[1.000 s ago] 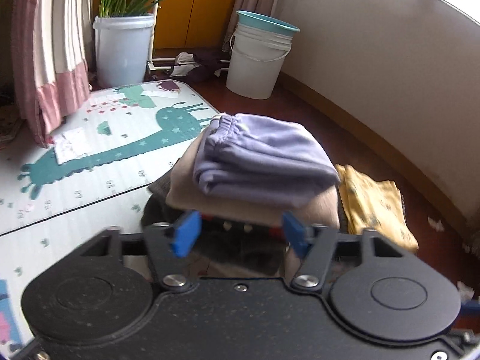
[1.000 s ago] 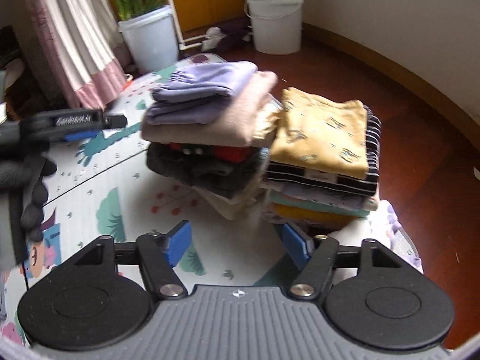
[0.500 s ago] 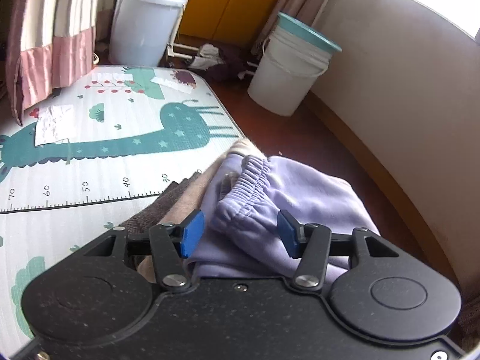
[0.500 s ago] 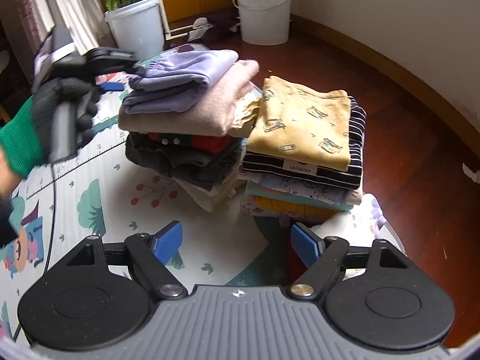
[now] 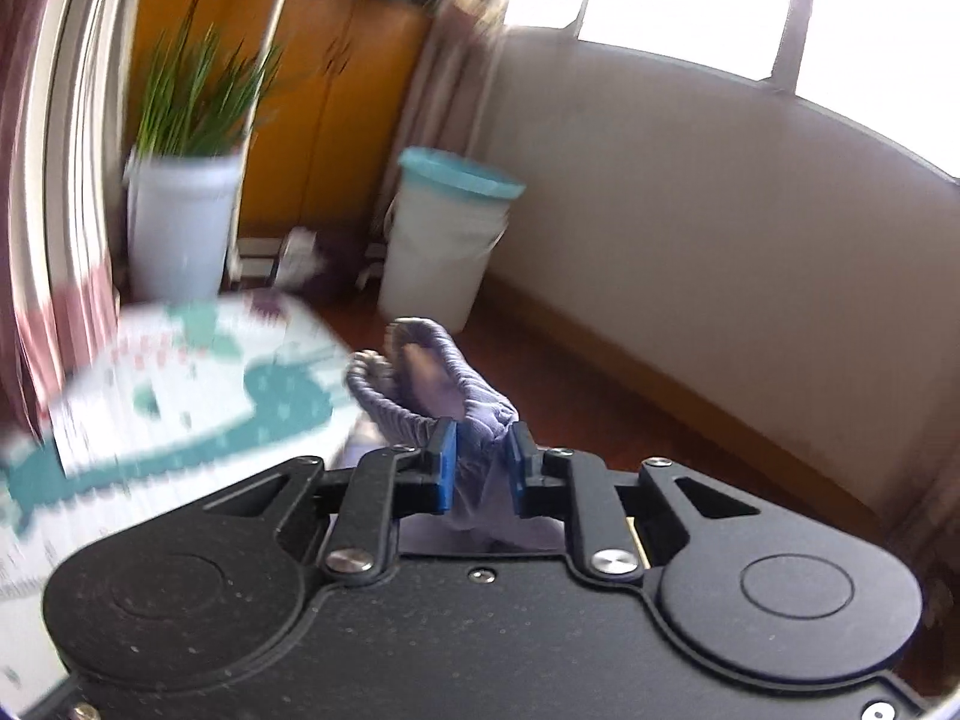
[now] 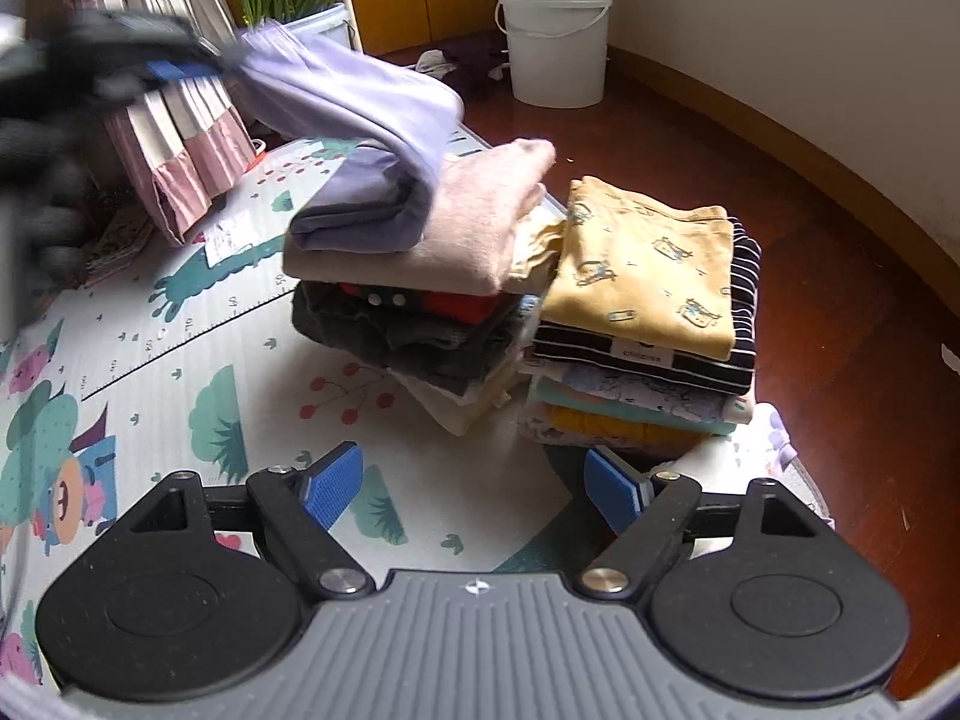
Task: Fold clothes
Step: 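Lift the lavender sweatpants off the stack and lay them on the mat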
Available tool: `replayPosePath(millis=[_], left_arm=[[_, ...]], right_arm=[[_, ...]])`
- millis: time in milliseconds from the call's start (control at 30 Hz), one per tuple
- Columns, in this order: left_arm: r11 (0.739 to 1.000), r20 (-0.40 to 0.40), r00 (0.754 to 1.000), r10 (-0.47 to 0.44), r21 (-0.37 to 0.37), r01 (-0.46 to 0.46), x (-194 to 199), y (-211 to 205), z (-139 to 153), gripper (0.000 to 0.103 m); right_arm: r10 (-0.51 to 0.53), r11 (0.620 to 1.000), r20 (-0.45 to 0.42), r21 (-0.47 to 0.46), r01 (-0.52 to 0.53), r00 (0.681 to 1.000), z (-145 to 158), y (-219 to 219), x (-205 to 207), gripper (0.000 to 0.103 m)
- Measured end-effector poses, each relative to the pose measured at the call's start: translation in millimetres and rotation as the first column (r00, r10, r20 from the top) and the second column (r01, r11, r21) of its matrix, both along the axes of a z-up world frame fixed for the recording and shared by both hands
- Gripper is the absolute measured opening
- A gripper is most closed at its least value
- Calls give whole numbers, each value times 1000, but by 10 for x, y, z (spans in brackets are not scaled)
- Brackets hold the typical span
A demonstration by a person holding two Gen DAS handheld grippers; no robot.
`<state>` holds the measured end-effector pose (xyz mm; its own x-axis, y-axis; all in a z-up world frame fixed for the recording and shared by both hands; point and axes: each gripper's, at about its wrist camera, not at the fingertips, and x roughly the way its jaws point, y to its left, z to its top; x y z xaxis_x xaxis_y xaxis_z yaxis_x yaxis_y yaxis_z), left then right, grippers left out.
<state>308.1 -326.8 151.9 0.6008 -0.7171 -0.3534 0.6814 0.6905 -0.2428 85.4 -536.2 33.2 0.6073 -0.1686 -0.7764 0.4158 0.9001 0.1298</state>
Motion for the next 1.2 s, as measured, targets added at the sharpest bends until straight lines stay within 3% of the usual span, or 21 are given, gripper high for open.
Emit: replayPosePath(millis=[133, 267, 333, 433, 533, 667, 867, 933, 1033, 1067, 1100, 1167, 1200], left_arm=[[999, 131, 991, -6, 34, 1, -497, 499, 551, 6], [996, 183, 982, 48, 58, -60, -870, 1090, 871, 6], [994, 199, 978, 68, 69, -83, -1055, 1385, 983, 6], [979, 248, 963, 106, 141, -145, -1323, 1759, 1060, 5], [963, 237, 958, 160, 176, -204, -1444, 2180, 1020, 5], [944, 241, 954, 179, 233, -235, -1712, 2633, 915, 0], [920, 218, 964, 155, 322, -221, -2044, 3082, 501, 0], [909, 182, 967, 178, 346, -232, -2035, 3228, 257, 0], [919, 51, 973, 227, 319, -231, -1951, 3512, -210, 0], [911, -4, 966, 259, 335, -242, -1901, 3585, -391, 2], [901, -60, 961, 269, 369, -229, -1834, 3597, -544, 7], [882, -63, 963, 263, 420, -213, -1803, 3601, -766, 28], [873, -68, 958, 280, 434, -224, -1802, 3629, -853, 45]], right_arm=[[7, 1000, 24, -1, -7, 1000, 116, 168, 28, 85], [32, 999, 31, 5, -32, 999, 183, 402, 117, 86], [45, 999, 26, 9, -46, 999, 200, 536, 177, 87], [75, 997, 26, 11, -75, 997, 246, 780, 275, 87], [107, 994, 29, 22, -108, 994, 300, 1060, 386, 87], [199, 980, 52, 12, -200, 979, 419, 1515, 496, 87], [436, 895, 39, -126, -429, 899, 529, 2269, 496, 87], [463, 876, 4, -151, -457, 886, 530, 2414, 516, 87], [474, 866, -45, -158, -475, 879, 492, 2502, 552, 87], [475, 863, -62, -159, -479, 878, 469, 2516, 567, 88], [475, 861, -82, -161, -482, 876, 442, 2529, 586, 89], [478, 854, -123, -165, -493, 870, 352, 2544, 621, 90], [482, 850, -142, -166, -501, 865, 298, 2562, 626, 90]])
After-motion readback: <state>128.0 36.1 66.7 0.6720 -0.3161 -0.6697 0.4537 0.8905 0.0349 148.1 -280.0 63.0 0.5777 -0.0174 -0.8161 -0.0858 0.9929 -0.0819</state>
